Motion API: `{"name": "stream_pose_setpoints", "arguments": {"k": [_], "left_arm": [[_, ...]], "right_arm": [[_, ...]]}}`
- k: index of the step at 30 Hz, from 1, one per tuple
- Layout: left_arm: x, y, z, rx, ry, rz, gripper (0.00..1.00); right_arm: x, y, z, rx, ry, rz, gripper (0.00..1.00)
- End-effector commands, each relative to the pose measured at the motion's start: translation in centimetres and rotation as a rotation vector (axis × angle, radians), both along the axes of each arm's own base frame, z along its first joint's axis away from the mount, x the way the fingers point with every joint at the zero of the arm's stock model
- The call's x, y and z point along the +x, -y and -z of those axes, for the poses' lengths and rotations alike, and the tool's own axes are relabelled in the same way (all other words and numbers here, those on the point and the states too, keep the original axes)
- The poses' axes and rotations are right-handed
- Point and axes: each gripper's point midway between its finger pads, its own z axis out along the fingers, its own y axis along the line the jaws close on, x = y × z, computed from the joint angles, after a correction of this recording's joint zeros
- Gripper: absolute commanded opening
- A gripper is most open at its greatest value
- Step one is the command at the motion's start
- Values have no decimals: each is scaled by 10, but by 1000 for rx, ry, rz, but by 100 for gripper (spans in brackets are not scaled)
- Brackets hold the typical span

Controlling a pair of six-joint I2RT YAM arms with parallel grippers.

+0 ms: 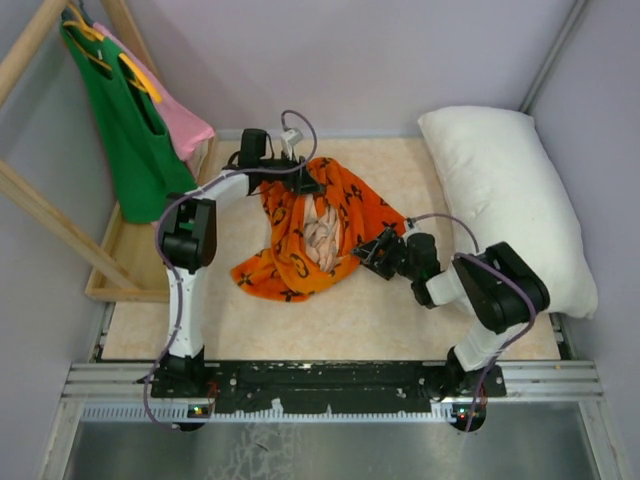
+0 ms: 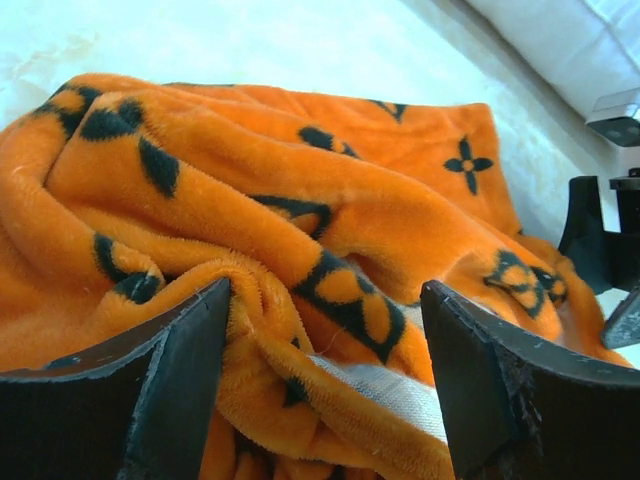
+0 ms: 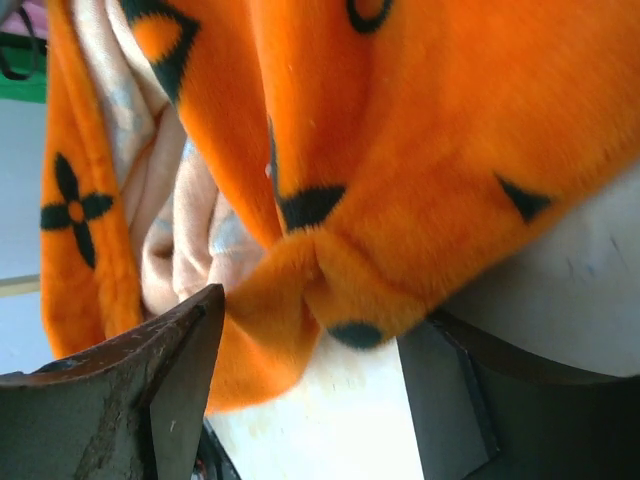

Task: Remove the pillowcase from the pillow
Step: Fold the pillowcase at the center of the board.

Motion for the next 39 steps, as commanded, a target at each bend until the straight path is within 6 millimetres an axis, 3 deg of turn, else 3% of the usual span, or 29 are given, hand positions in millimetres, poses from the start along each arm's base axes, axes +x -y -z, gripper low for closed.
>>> {"name": "stream_pose_setpoints", "arguments": {"k": [1, 3, 4, 6, 7, 8, 10, 12, 15, 17, 20, 23, 28, 32, 33, 35, 38, 39], "left_arm": [[20, -10, 23, 54, 26, -100, 80], [29, -14, 25, 62, 38, -153, 70], [33, -15, 26, 60, 40, -175, 53], [37, -21, 20, 33, 45, -213, 11], [43, -31, 17, 28, 44, -269, 0], [51, -45, 9, 33, 55, -347, 0], [67, -95, -10, 61, 99, -614, 0], [70, -157, -46, 64, 178, -920, 0], [50, -220, -94, 64, 240, -1210, 0], [39, -237, -107, 71, 252, -1296, 0], [18, -247, -119, 46, 252, -1356, 0], [-3, -254, -149, 24, 300, -1379, 0], [-29, -250, -221, -31, 375, -1327, 0], [-5, -231, -272, -31, 411, -1229, 0], [4, -225, -302, -48, 441, -1192, 0], [22, -213, -332, -30, 450, -1131, 0], [26, -204, -370, -36, 471, -1074, 0], [21, -202, -378, -48, 482, -1061, 0]], "right_arm": [[33, -11, -15, 43, 134, 27, 66], [37, -14, -14, 58, 153, 19, 53], [38, -16, -15, 65, 161, 10, 38], [36, -18, -24, 89, 177, -16, 4], [35, -17, -38, 100, 197, -30, 0], [34, -14, -52, 101, 209, -39, 0], [32, 11, -81, 97, 205, -26, 0], [34, 61, -116, 99, 239, 66, 0], [42, 138, -134, -1, 227, 224, 0], [43, 145, -131, -36, 175, 207, 0], [48, 140, -130, -58, 160, 161, 0], [48, 139, -137, -199, 171, 117, 0], [68, 137, -196, -290, 281, 93, 0], [119, 134, -271, -251, 396, 80, 0], [137, 136, -285, -247, 409, 85, 0], [160, 140, -332, -247, 477, 98, 0], [166, 140, -404, -231, 593, 97, 0], [162, 139, -414, -230, 609, 95, 0]]}}
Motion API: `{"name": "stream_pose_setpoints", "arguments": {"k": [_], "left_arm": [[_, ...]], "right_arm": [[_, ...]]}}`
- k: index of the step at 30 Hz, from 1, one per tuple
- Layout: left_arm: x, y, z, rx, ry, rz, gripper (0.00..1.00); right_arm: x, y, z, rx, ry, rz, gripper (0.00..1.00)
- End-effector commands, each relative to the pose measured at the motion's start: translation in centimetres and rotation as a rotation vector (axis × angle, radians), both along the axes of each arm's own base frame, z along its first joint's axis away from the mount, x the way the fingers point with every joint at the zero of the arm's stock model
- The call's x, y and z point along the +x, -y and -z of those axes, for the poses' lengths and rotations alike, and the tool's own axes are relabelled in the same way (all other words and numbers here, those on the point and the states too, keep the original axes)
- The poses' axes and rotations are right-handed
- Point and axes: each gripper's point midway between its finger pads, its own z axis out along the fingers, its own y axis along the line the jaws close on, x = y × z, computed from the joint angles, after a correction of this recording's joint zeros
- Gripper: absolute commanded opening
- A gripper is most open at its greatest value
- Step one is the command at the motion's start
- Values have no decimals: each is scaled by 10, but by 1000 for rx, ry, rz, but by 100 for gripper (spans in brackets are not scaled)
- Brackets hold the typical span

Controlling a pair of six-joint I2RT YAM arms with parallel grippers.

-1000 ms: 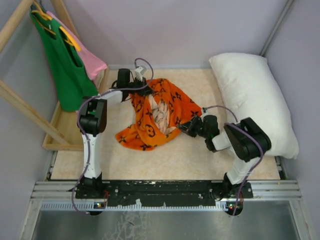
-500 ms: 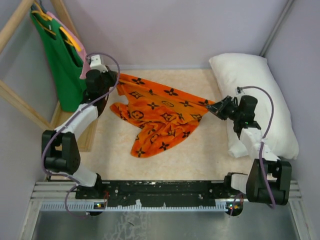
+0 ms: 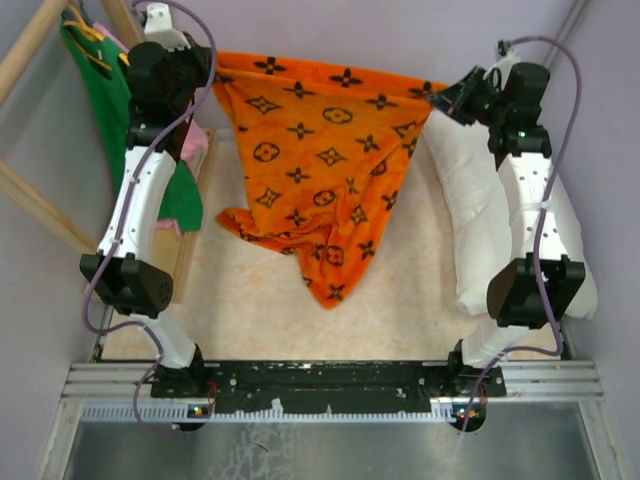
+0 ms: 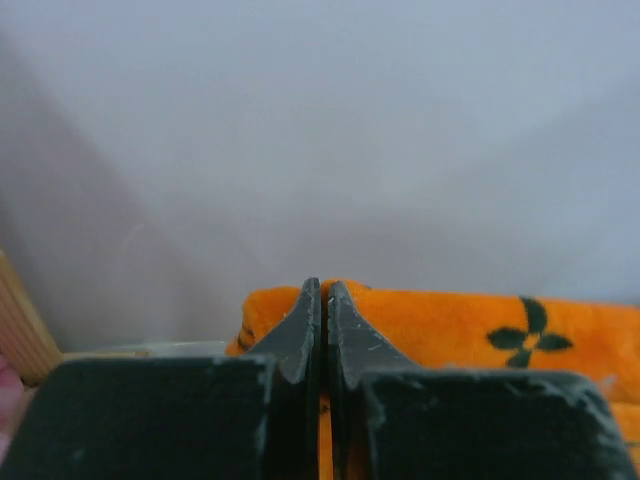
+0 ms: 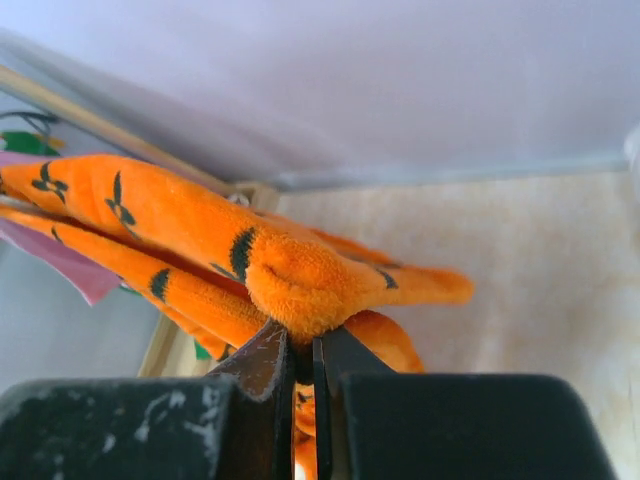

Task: Remove the pillowcase from the pillow
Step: Fold the pillowcase at the center of the board.

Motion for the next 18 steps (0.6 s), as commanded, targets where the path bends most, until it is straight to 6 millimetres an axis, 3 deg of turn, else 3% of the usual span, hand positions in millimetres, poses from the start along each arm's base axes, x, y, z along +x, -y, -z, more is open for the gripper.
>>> {"name": "stream_pose_setpoints", "arguments": {"k": [1, 2, 4, 5, 7, 8, 12, 13, 14, 15, 16, 17, 18], "left_arm": [[-20, 5, -24, 60, -20, 76, 0], [-30, 5, -25, 62, -8, 87, 0], [-60, 3, -25, 48, 15, 97, 0], [-72, 4, -14, 31, 0, 107, 0], [-100, 7, 23, -26, -53, 138, 0], [-115, 12, 69, -66, -131, 162, 0], [-183, 3, 174, -174, -288, 69, 0], [-200, -3, 195, -208, -323, 34, 8], [-214, -5, 215, -237, -360, 20, 28], [-228, -3, 223, -264, -374, 37, 52], [-239, -1, 232, -283, -397, 51, 68], [-247, 1, 236, -289, -417, 65, 79], [-253, 1, 238, -287, -435, 70, 96]], "right_arm": [[-18, 4, -85, -14, 159, -7, 0], [-26, 1, -84, -13, 162, -22, 0], [-46, -4, -62, -10, 127, -47, 0], [-59, -8, -47, -7, 114, -55, 0], [-93, -16, -4, 17, 67, -59, 0], [-111, -19, 16, 31, 57, -44, 0], [-192, -26, 102, 99, -8, 0, 0], [-211, -28, 127, 94, -42, -7, 0], [-230, -30, 150, 71, -75, -16, 0], [-246, -30, 166, 41, -88, -22, 4], [-257, -29, 179, 6, -104, -22, 25], [-262, -26, 191, -48, -144, -16, 51], [-261, -26, 188, -75, -150, -22, 73]]}}
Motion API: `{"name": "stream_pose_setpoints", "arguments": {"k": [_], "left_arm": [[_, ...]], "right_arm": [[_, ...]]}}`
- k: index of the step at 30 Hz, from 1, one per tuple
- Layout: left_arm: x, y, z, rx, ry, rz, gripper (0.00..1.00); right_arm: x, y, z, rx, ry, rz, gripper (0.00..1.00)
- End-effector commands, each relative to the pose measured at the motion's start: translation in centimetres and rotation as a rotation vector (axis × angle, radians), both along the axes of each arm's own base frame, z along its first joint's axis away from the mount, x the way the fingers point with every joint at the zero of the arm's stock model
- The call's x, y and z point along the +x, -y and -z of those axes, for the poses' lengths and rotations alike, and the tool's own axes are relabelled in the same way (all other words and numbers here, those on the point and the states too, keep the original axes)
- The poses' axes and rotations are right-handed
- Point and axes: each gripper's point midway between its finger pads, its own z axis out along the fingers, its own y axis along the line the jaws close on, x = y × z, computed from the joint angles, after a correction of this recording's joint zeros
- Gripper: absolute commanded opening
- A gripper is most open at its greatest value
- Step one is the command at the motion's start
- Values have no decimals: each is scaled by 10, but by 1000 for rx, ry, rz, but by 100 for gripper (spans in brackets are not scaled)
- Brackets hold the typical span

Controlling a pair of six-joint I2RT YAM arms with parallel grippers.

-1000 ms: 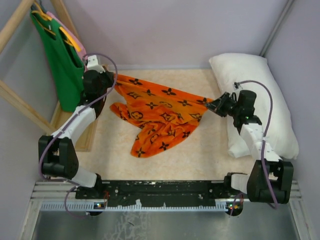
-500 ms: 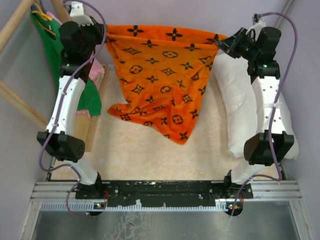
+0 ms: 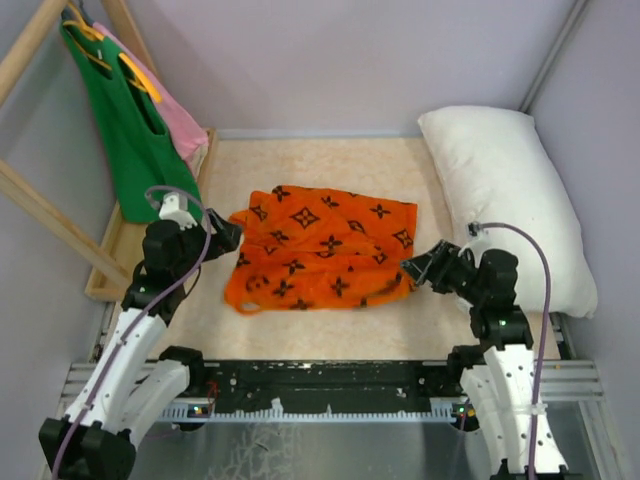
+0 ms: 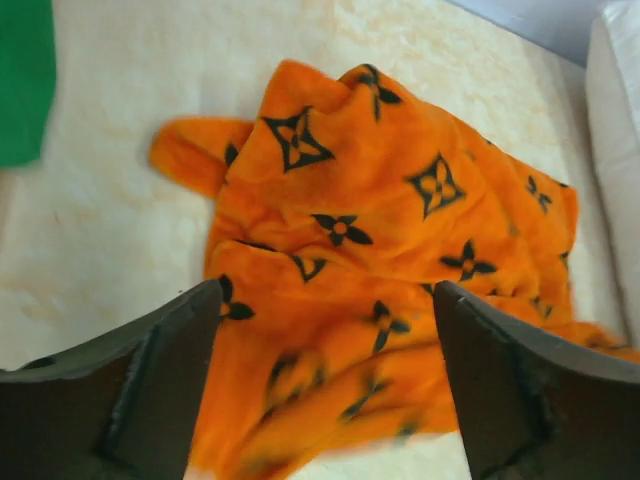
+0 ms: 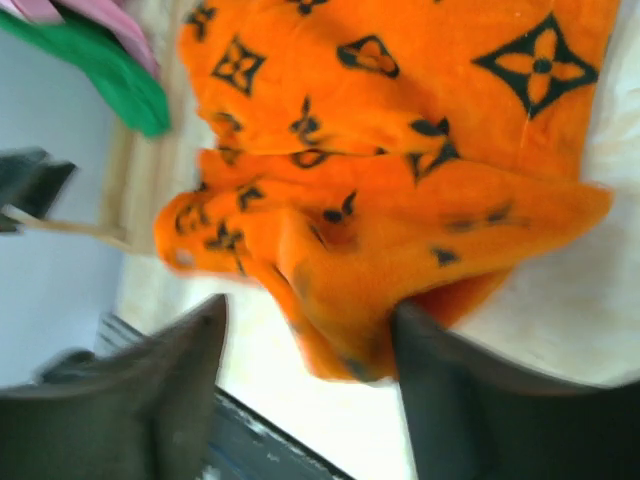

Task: Remove the pillowcase from the pillow
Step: Fold the pillowcase at the center of the board.

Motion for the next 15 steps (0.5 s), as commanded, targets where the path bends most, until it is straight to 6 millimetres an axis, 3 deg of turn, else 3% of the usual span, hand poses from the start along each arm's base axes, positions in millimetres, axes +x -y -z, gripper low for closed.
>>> {"name": "stream_pose_setpoints", "arguments": {"k": [1, 2, 4, 6, 10, 12, 15], "left_arm": [[-21, 0, -8, -96, -13, -31, 99], [-21, -1, -10, -74, -21, -24, 100], [-13, -2, -6, -25, -69, -24, 100], [-1, 1, 1, 17, -128, 5, 100], [13, 14, 29, 68, -297, 89, 99], [16, 16, 42, 96, -366, 114, 99], [16, 17, 55, 116, -420, 138, 99]], "right_arm": [[-2, 8, -13, -129, 60, 12, 89], [5, 11, -24, -133, 88, 34, 99], [24, 16, -48, -121, 153, 90, 99], [44, 23, -48, -127, 113, 146, 99], [75, 34, -3, -188, -105, 198, 99], [77, 44, 23, -234, -193, 232, 99], [65, 53, 58, -262, -284, 236, 96]]}}
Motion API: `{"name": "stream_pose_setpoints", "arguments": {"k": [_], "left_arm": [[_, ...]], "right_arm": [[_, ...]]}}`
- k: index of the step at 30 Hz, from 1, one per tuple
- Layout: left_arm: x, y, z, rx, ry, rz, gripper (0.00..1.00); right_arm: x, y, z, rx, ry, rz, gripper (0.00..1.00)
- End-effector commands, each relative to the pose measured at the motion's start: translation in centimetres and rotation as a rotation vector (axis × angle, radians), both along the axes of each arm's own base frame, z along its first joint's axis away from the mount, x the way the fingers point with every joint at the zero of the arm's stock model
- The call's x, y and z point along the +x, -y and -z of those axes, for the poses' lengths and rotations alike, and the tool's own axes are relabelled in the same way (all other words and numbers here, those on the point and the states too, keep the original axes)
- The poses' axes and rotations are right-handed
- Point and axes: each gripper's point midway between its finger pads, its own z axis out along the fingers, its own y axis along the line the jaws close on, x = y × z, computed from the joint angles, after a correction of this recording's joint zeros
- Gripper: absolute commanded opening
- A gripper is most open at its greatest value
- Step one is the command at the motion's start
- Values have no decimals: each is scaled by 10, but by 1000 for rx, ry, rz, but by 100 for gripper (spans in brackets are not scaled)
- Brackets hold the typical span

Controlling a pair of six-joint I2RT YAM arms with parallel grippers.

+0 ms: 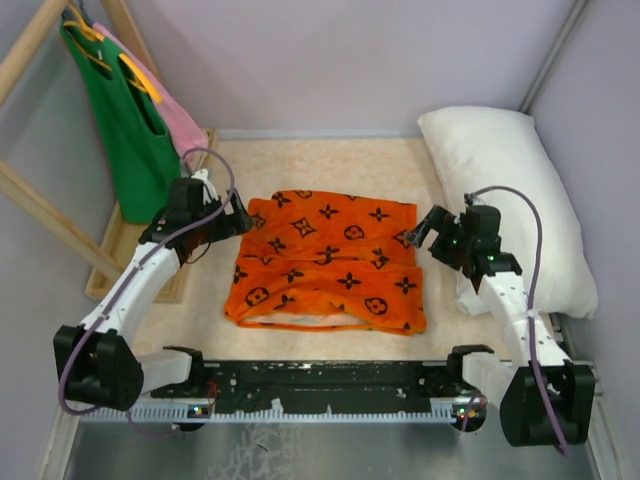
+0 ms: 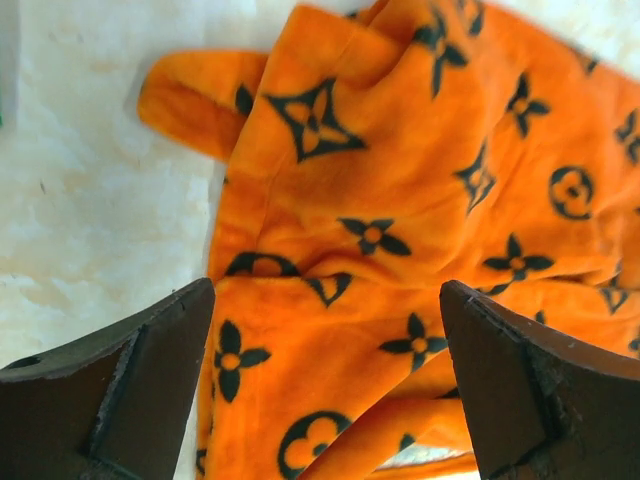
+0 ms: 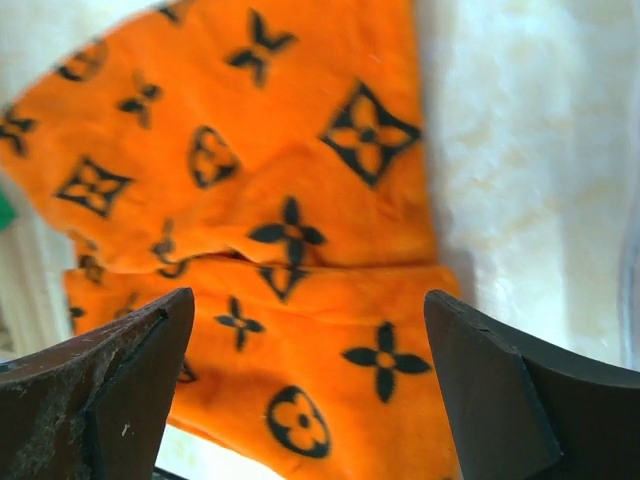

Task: Remove the pillowcase from the pillow
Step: Fold the pillowcase at the center of the board.

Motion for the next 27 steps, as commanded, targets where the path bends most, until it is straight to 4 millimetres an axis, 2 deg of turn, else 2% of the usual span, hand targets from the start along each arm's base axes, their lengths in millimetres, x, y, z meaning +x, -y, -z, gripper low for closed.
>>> {"name": "stream_pose_setpoints", "arguments": {"k": [1, 5, 9, 11, 12, 18, 24, 27], "left_arm": [[-14, 3, 17, 40, -101, 83, 99], [-18, 3, 27, 52, -129, 103, 99], [-21, 3, 32, 61, -161, 122, 99], [-23, 4, 34, 60, -175, 127, 99], [-23, 4, 35, 59, -180, 129, 98], [-28, 4, 47, 50, -214, 123, 98], [-30, 8, 57, 29, -242, 129, 98], [-30, 8, 59, 27, -251, 131, 98]], "right_arm": [[-14, 20, 40, -70, -99, 47, 93], [-35, 23, 71, -79, -167, 35, 85], [-46, 27, 101, -59, -225, 48, 82], [-48, 26, 116, -22, -268, 44, 74], [-47, 24, 119, -9, -269, 39, 71], [-33, 23, 125, 4, -238, 40, 65], [-32, 19, 140, 20, -262, 18, 54], [-31, 15, 142, 40, -256, -4, 43]]}}
